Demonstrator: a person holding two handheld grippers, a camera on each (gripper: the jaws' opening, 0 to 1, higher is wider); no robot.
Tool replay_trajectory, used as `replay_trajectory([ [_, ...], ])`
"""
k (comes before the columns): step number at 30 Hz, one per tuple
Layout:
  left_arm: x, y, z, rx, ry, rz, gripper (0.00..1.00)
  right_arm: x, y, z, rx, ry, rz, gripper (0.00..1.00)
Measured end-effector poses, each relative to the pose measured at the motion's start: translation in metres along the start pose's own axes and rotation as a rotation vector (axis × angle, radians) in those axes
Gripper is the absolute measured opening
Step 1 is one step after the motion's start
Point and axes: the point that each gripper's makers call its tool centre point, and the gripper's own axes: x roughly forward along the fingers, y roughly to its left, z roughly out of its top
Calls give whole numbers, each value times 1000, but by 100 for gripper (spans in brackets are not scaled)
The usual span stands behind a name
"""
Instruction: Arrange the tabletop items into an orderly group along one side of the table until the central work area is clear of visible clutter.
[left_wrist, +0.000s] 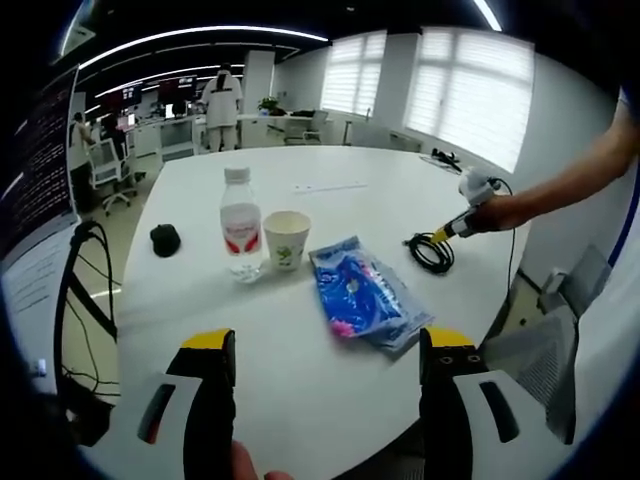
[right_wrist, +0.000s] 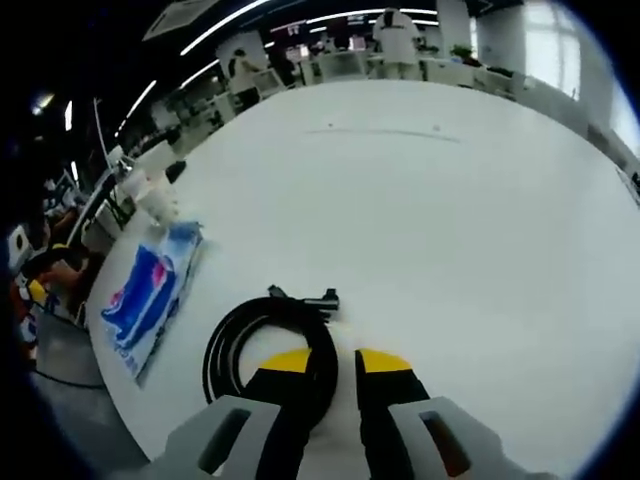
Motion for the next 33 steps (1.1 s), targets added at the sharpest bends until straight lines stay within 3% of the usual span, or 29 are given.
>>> replay_trajectory([
  [12,-1,-4,0,-1,-4,-1,75,-8,6,-1,4,-24,8,18],
  [22,2,-4,-5,-26,1,10,74,-16,16,13,-12,-62,29,22],
  [33,12,-21,-5,-48,4,-1,74,-22,20,18,-43,-87,44,22],
])
